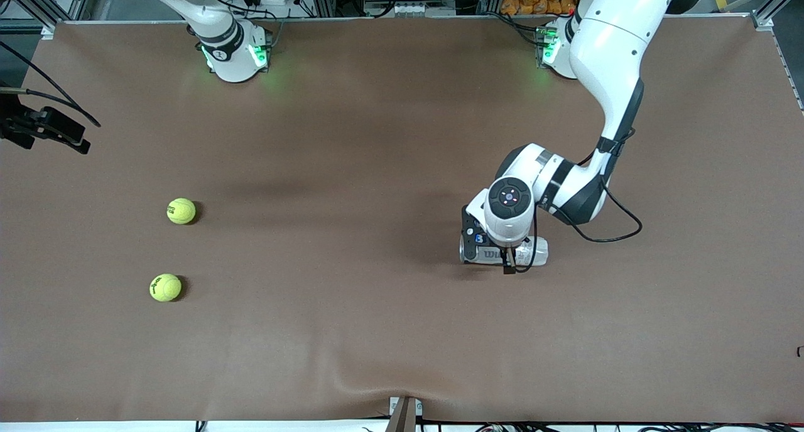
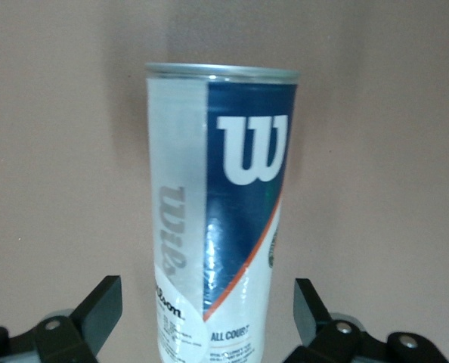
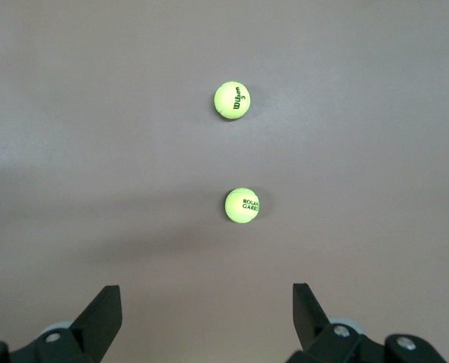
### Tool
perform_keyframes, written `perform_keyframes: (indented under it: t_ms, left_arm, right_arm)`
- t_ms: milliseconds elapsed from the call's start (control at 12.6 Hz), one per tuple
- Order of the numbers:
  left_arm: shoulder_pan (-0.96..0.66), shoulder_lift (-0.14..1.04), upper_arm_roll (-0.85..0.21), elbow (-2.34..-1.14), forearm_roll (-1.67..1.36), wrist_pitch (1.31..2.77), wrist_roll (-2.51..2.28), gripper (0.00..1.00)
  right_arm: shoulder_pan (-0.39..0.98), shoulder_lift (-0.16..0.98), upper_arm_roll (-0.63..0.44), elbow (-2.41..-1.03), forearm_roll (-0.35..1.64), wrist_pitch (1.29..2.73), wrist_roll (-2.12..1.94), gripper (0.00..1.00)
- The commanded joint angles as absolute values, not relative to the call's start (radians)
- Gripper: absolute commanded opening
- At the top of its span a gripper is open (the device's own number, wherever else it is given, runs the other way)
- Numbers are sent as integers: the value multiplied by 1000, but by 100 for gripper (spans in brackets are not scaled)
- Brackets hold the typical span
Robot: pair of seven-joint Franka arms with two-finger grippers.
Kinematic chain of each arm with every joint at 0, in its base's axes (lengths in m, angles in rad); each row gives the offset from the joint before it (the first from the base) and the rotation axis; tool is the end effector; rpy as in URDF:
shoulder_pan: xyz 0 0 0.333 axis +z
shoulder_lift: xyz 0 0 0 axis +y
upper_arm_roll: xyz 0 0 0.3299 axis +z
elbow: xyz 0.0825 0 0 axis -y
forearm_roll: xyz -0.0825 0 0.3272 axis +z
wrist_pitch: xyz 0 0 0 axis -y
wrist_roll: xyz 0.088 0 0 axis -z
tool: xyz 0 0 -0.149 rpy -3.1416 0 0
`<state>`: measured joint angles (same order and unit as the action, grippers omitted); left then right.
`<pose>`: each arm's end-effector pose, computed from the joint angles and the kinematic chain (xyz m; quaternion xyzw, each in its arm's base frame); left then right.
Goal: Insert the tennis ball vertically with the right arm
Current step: 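Tilt the can upright with the left gripper, open end up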
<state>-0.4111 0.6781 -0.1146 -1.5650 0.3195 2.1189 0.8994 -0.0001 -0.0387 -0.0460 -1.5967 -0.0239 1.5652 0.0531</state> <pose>0.5797 -0.2952 0.2439 -0.6969 0.7086 0.0741 0.0820 0.4842 -0.0264 0.6042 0.9987 -0.0497 0.0036 0.0111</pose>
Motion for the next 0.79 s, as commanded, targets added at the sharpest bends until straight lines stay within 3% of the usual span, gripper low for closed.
perform_keyframes:
  t_ms: [0, 712]
  left_arm:
    - [-460, 687, -100, -1540, 420, 2054, 842, 100]
    - [-477, 755, -100, -1519, 586, 2040, 706, 100]
  right_arm:
    - [-2, -41, -43, -1597, -37, 1560, 67, 100]
    - [0, -41, -43, -1598, -37, 1559, 67, 100]
